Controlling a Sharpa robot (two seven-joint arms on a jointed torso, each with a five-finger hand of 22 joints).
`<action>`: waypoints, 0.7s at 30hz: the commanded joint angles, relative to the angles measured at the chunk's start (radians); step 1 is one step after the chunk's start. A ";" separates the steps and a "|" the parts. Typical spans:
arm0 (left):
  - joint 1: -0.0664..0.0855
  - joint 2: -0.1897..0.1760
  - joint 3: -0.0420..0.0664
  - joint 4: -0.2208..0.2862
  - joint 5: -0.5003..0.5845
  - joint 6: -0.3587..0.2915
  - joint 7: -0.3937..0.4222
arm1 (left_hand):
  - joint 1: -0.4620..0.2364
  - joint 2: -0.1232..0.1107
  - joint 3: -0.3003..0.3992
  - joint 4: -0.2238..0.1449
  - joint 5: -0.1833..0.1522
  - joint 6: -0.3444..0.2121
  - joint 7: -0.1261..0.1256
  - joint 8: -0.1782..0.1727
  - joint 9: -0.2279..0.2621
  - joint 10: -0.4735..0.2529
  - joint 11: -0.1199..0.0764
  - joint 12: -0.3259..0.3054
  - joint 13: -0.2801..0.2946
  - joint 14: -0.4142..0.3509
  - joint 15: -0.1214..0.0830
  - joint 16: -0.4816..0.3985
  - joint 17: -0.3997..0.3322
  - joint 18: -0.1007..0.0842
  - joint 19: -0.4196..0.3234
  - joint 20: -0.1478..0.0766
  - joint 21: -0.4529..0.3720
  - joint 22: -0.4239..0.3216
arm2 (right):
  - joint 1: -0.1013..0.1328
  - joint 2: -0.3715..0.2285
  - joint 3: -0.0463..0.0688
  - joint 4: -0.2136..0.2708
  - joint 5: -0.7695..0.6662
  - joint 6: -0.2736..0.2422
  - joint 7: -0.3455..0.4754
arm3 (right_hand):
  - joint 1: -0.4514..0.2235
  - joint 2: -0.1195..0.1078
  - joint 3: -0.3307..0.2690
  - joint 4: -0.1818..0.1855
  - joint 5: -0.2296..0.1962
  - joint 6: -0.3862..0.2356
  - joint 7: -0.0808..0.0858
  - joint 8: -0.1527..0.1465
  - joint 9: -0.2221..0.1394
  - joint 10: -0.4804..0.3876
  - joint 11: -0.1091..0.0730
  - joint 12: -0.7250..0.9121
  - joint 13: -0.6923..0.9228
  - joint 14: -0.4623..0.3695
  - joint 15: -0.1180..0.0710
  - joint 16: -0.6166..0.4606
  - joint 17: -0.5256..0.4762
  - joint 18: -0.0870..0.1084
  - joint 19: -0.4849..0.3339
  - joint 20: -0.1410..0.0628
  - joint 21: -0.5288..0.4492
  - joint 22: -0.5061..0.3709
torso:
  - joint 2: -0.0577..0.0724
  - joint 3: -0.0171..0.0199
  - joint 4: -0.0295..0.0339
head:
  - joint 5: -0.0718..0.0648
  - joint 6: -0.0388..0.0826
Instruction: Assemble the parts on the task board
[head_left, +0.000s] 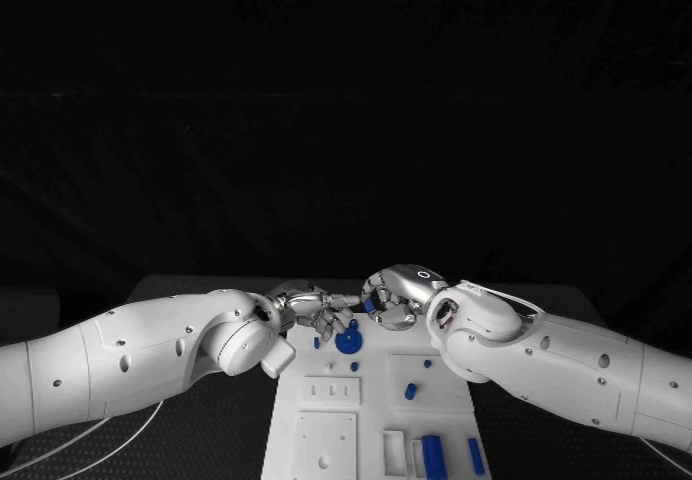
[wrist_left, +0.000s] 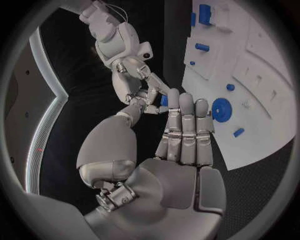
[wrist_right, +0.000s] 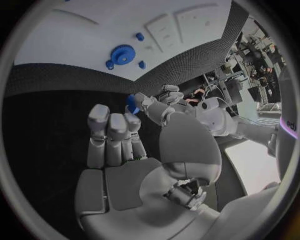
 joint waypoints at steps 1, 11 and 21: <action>0.001 0.006 0.001 0.001 -0.040 0.017 -0.032 | -0.004 -0.005 0.001 0.017 -0.004 0.002 -0.002 -0.007 -0.002 -0.010 0.001 0.009 0.007 -0.007 -0.002 0.005 -0.002 0.008 -0.010 -0.020 0.006 0.022 | 0.000 0.010 0.000 0.004 -0.026 0.001 -0.014 | -0.001 -0.007 0.009 -0.001 -0.004 0.160 -0.004 0.005 0.001 -0.004 -0.011 0.002 -0.002 0.008 0.001 0.004 0.001 0.053 0.007 0.001 0.005 0.010 | -0.001 -0.0005 0.0013 | 0.002 0.001; 0.001 0.007 0.001 0.004 -0.038 -0.007 -0.025 | 0.012 0.001 0.002 0.037 -0.004 -0.002 0.000 -0.011 -0.004 -0.025 0.004 0.016 0.020 -0.015 -0.001 0.010 -0.008 0.007 -0.019 -0.019 0.013 0.021 | 0.000 0.022 0.000 0.021 -0.030 0.010 -0.009 | -0.002 -0.009 0.012 -0.001 -0.003 0.160 -0.004 0.005 0.001 -0.003 -0.011 0.001 -0.002 0.008 0.001 0.004 0.001 0.053 0.008 0.001 0.005 0.010 | 0.001 -0.0009 -0.0013 | 0.006 0.002; 0.001 0.010 0.001 0.003 -0.036 0.003 -0.031 | 0.031 0.019 -0.013 0.035 -0.004 -0.003 0.001 -0.012 -0.004 -0.033 0.004 0.022 0.031 -0.020 0.000 0.016 -0.013 0.007 -0.026 -0.018 0.020 0.020 | -0.001 0.027 -0.001 0.032 -0.030 0.008 -0.009 | -0.002 -0.009 0.015 -0.001 -0.003 0.160 -0.004 0.004 0.000 -0.003 -0.011 0.001 -0.002 0.009 0.001 0.003 0.001 0.053 0.008 0.002 0.004 0.009 | 0.001 -0.0011 -0.0011 | 0.006 -0.001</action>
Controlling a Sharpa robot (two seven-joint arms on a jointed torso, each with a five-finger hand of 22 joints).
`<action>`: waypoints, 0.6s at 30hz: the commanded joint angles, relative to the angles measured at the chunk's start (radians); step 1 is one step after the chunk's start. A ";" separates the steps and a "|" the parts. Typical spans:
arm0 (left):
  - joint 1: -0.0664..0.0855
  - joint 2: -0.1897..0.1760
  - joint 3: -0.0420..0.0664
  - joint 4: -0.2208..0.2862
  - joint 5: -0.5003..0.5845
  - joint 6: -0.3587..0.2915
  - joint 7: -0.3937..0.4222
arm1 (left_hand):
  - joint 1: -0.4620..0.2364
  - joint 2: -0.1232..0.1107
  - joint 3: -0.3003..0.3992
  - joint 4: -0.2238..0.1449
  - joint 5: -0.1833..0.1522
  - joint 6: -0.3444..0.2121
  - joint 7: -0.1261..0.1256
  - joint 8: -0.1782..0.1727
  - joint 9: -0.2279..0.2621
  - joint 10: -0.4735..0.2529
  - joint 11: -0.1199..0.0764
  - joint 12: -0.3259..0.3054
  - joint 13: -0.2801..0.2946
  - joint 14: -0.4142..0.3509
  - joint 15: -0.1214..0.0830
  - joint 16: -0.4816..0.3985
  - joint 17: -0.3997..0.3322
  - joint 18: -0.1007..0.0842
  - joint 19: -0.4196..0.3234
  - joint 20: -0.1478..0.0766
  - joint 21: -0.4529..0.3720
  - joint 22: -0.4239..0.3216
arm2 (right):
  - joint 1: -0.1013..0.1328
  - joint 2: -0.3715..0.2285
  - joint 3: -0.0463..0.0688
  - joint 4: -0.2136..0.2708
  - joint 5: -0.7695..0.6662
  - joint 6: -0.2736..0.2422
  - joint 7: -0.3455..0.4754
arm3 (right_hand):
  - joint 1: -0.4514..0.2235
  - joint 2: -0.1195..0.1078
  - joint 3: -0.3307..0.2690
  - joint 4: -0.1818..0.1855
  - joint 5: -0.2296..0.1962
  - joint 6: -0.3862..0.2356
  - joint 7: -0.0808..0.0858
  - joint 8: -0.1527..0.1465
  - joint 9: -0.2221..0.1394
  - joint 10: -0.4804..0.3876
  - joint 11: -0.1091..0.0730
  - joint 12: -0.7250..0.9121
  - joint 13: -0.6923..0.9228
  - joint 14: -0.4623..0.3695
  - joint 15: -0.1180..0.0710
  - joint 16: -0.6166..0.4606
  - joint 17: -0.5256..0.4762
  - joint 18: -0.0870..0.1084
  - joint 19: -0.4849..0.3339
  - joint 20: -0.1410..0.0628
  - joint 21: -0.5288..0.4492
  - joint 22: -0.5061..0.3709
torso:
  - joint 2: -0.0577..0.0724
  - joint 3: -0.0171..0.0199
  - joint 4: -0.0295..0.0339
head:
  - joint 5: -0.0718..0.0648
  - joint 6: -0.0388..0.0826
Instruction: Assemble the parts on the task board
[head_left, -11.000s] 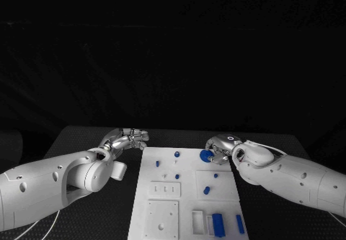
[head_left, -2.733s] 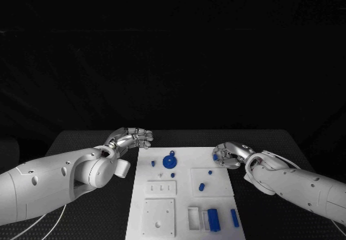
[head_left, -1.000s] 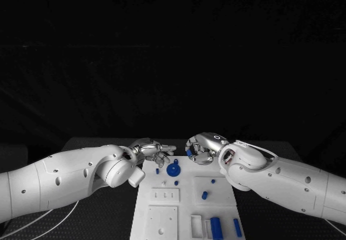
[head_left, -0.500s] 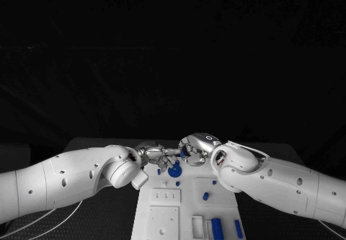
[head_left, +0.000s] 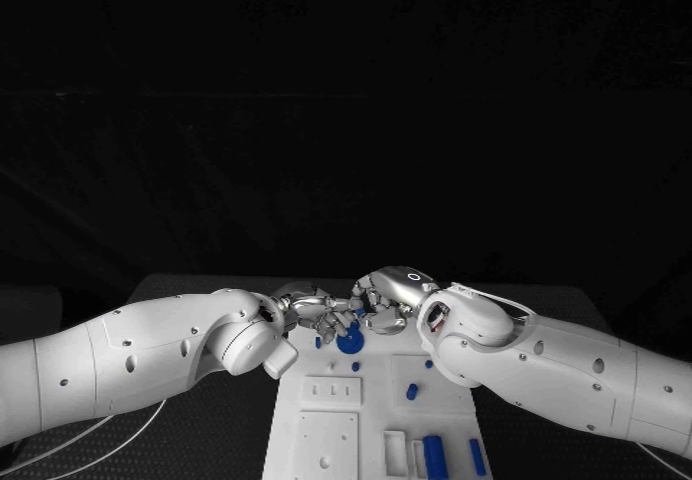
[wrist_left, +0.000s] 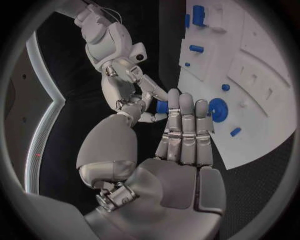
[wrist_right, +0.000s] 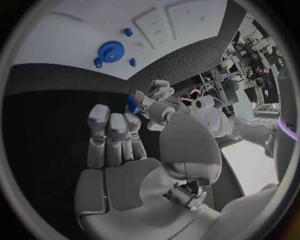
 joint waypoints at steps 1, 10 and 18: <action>0.001 0.005 0.001 0.004 -0.004 0.005 -0.001 | 0.012 0.000 -0.008 -0.001 -0.004 -0.003 0.001 -0.004 -0.001 -0.008 0.002 0.006 0.002 -0.006 0.000 0.007 -0.001 0.008 -0.009 -0.025 0.005 0.021 | -0.001 0.005 0.000 0.004 -0.014 0.009 0.000 | -0.002 -0.009 0.006 0.002 -0.003 0.157 -0.001 0.004 0.001 -0.005 -0.009 0.001 -0.001 0.007 -0.001 0.003 0.001 0.050 0.008 0.001 0.004 0.009 | 0.000 -0.0007 0.0006 | 0.000 -0.001; 0.001 0.006 0.001 0.005 0.010 0.001 0.007 | 0.038 0.029 -0.024 -0.014 -0.004 0.000 0.000 -0.004 -0.001 -0.014 0.002 0.011 0.012 -0.008 0.000 0.013 -0.006 0.008 -0.014 -0.025 0.011 0.020 | -0.001 0.023 -0.002 0.000 -0.005 0.017 0.003 | -0.003 -0.009 0.007 0.002 -0.003 0.157 -0.001 0.004 0.001 -0.004 -0.009 0.001 -0.001 0.007 -0.001 0.003 0.001 0.050 0.008 0.002 0.004 0.009 | 0.000 -0.0003 0.0007 | -0.002 -0.003; 0.001 0.004 0.001 0.006 0.018 -0.003 0.012 | 0.051 0.053 -0.039 -0.022 -0.004 0.002 0.000 -0.004 -0.001 -0.017 0.002 0.015 0.019 -0.010 0.000 0.017 -0.011 0.007 -0.017 -0.024 0.014 0.018 | -0.002 0.026 -0.006 0.003 -0.001 0.026 0.005 | -0.003 -0.009 0.009 0.002 -0.003 0.157 -0.001 0.003 0.000 -0.004 -0.009 0.001 -0.001 0.007 -0.001 0.003 0.001 0.050 0.008 0.002 0.004 0.009 | 0.000 -0.0006 0.0002 | -0.002 0.000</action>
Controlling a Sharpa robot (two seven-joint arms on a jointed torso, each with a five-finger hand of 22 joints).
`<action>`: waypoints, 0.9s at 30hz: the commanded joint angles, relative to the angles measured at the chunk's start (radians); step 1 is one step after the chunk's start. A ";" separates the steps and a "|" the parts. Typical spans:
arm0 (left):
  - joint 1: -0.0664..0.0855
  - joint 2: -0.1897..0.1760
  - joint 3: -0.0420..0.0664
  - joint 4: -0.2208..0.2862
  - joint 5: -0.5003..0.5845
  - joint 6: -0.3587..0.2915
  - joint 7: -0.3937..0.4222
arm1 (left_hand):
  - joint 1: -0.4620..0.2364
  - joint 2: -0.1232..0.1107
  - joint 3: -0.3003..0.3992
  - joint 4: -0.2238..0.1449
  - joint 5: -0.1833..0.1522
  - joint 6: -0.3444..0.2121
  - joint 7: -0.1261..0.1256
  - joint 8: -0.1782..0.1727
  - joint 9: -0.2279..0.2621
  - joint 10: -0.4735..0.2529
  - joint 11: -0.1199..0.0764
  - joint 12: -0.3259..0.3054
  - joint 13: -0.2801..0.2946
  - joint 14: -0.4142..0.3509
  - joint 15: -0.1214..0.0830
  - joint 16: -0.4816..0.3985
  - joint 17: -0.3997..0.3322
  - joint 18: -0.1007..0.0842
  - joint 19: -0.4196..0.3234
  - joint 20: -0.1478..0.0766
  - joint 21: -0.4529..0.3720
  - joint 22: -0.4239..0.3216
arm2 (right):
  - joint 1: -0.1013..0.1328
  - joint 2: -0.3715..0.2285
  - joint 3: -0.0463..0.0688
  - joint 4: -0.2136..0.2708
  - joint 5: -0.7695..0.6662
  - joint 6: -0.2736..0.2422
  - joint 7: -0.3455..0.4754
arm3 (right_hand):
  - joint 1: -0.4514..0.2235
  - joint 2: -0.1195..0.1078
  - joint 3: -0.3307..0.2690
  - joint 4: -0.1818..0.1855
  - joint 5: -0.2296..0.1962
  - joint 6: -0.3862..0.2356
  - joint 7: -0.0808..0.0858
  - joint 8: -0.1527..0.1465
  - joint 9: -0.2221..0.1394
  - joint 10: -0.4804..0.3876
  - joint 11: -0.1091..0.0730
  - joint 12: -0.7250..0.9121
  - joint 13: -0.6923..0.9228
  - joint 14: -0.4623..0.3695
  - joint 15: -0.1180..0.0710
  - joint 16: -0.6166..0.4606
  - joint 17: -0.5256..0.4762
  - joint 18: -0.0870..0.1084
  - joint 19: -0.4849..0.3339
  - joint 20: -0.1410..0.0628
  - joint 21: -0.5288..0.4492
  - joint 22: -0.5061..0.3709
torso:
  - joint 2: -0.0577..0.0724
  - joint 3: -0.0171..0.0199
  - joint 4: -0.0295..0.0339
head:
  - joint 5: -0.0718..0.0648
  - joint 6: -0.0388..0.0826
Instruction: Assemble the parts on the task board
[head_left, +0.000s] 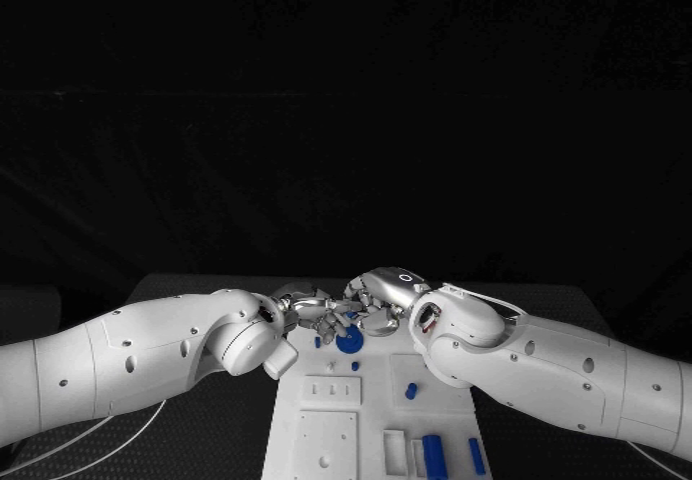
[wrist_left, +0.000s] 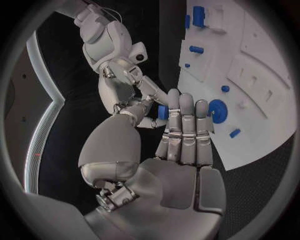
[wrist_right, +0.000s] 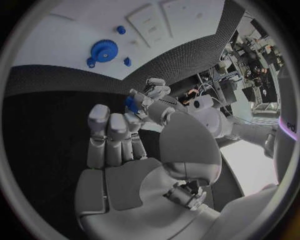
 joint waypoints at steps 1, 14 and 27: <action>0.002 0.002 0.002 0.005 0.018 -0.004 0.016 | 0.005 0.010 -0.008 -0.001 -0.004 0.003 -0.001 -0.004 -0.001 -0.007 -0.002 0.004 0.003 -0.010 0.000 0.003 -0.002 0.008 -0.009 -0.030 0.005 0.018 | -0.002 0.004 -0.002 0.003 -0.002 0.026 0.006 | -0.003 -0.009 0.006 -0.001 -0.003 0.155 0.002 0.004 0.001 -0.006 -0.007 0.001 -0.002 0.006 -0.003 0.003 0.001 0.049 0.008 0.002 0.004 0.009 | 0.001 0.0001 -0.0004 | 0.001 0.001; 0.002 0.000 0.002 0.006 0.024 0.005 0.017 | 0.065 0.128 -0.015 -0.072 0.011 0.024 -0.004 -0.001 -0.007 -0.015 -0.005 0.010 0.018 -0.015 0.000 0.015 -0.019 0.005 -0.021 -0.029 0.011 0.016 | -0.003 0.006 -0.005 -0.005 -0.002 0.030 0.006 | -0.003 -0.009 0.007 -0.001 -0.003 0.155 0.002 0.004 0.001 -0.006 -0.007 0.000 -0.002 0.006 -0.003 0.002 0.001 0.049 0.008 0.002 0.004 0.009 | 0.000 0.0007 -0.0005 | 0.000 -0.001; 0.002 0.002 0.002 -0.001 0.027 0.002 0.017 | 0.009 0.187 0.116 -0.178 0.018 0.084 -0.017 0.008 -0.015 -0.013 -0.013 0.011 0.032 -0.020 0.001 0.041 -0.051 -0.005 -0.025 -0.030 0.020 0.013 | -0.004 0.005 -0.007 -0.002 0.000 0.037 0.006 | -0.004 -0.009 0.009 -0.001 -0.003 0.155 0.002 0.004 0.001 -0.005 -0.007 0.000 -0.002 0.006 -0.003 0.002 0.001 0.049 0.008 0.002 0.004 0.009 | 0.001 0.0017 -0.0016 | 0.002 -0.003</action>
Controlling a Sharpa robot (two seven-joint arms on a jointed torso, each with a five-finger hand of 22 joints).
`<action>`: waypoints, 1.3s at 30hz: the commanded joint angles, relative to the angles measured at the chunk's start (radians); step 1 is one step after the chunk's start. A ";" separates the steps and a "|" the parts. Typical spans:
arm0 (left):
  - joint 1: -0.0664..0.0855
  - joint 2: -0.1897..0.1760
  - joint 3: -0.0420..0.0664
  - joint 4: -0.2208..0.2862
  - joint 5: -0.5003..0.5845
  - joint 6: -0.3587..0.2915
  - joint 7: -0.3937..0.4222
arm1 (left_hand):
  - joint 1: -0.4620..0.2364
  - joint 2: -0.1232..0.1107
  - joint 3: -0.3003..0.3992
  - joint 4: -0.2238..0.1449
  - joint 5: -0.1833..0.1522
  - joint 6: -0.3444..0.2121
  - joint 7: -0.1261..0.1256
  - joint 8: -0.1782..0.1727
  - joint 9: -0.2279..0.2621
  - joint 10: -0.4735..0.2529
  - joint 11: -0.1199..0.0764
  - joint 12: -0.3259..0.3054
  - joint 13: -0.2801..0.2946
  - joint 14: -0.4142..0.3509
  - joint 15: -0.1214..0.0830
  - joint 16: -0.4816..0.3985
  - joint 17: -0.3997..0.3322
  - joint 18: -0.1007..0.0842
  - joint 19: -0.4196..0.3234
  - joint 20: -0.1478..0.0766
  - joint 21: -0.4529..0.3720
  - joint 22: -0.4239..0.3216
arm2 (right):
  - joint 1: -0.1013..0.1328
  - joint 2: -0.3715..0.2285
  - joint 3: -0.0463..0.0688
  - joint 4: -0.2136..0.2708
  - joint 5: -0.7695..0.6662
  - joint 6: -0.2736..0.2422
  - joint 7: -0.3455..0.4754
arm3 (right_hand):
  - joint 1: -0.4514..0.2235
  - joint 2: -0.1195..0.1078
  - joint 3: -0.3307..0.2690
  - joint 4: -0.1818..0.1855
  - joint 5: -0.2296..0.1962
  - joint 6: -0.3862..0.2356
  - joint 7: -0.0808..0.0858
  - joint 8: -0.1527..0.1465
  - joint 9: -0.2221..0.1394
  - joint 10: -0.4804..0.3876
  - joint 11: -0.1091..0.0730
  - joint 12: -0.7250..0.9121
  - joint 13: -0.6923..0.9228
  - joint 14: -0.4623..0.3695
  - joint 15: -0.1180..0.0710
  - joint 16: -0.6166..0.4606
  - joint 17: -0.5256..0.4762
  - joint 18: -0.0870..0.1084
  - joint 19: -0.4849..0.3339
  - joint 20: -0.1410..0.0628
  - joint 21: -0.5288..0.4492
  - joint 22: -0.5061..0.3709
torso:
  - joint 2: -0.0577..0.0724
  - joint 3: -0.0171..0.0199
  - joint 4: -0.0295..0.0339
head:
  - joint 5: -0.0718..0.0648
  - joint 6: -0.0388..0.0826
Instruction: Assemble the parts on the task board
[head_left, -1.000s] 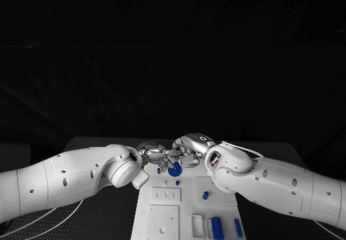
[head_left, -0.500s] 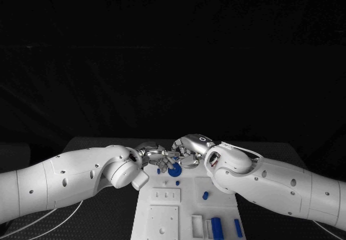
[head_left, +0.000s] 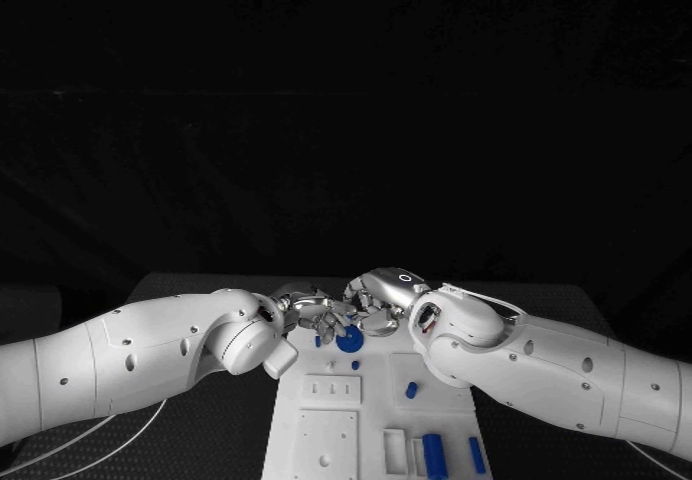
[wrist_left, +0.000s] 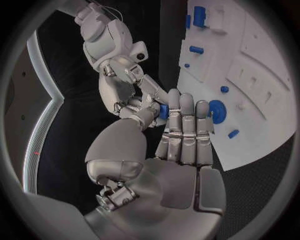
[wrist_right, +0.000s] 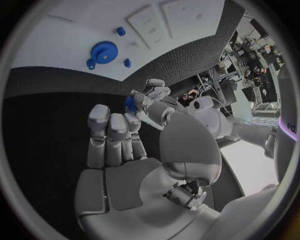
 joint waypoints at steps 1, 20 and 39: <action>0.003 0.003 0.003 0.002 0.012 0.000 0.020 | -0.016 0.006 0.012 -0.005 0.004 0.014 -0.006 0.008 0.002 -0.002 -0.003 0.004 0.002 -0.007 0.001 0.007 -0.003 0.002 -0.006 -0.035 0.004 0.013 | -0.004 0.002 -0.003 0.001 -0.002 0.031 0.006 | -0.004 -0.009 0.006 0.002 -0.003 0.154 0.003 0.002 0.001 -0.009 -0.004 0.001 -0.001 0.002 -0.003 0.002 0.001 0.045 0.007 0.000 0.004 0.008 | 0.000 0.0003 -0.0009 | 0.000 -0.001; 0.003 0.003 0.003 0.003 0.002 -0.008 0.012 | -0.115 0.023 0.080 -0.086 0.134 0.055 -0.019 0.029 0.028 0.006 -0.011 0.013 0.018 -0.010 -0.001 0.036 -0.025 -0.001 -0.008 -0.036 0.023 0.015 | -0.004 -0.003 -0.004 -0.003 0.018 0.027 0.010 | -0.010 -0.017 0.009 0.002 -0.003 0.150 0.004 -0.002 -0.001 -0.011 -0.002 -0.003 -0.002 0.002 -0.002 -0.001 0.001 0.045 0.006 0.002 0.002 0.007 | -0.001 -0.0002 0.0004 | -0.001 -0.004; 0.003 0.001 0.003 0.009 -0.218 -0.012 -0.027 | -0.131 0.026 0.094 -0.121 0.174 0.093 -0.037 0.048 0.057 0.040 -0.030 0.047 0.039 0.010 -0.021 0.098 -0.011 -0.005 0.003 -0.052 0.046 0.017 | -0.004 -0.033 -0.004 -0.028 0.053 -0.045 0.022 | -0.109 -0.153 -0.146 0.051 0.005 0.029 0.048 -0.076 -0.029 -0.082 0.040 -0.062 -0.037 -0.044 0.037 -0.035 -0.002 0.045 -0.038 0.003 -0.037 -0.003 | -0.001 0.0006 -0.0006 | 0.004 -0.011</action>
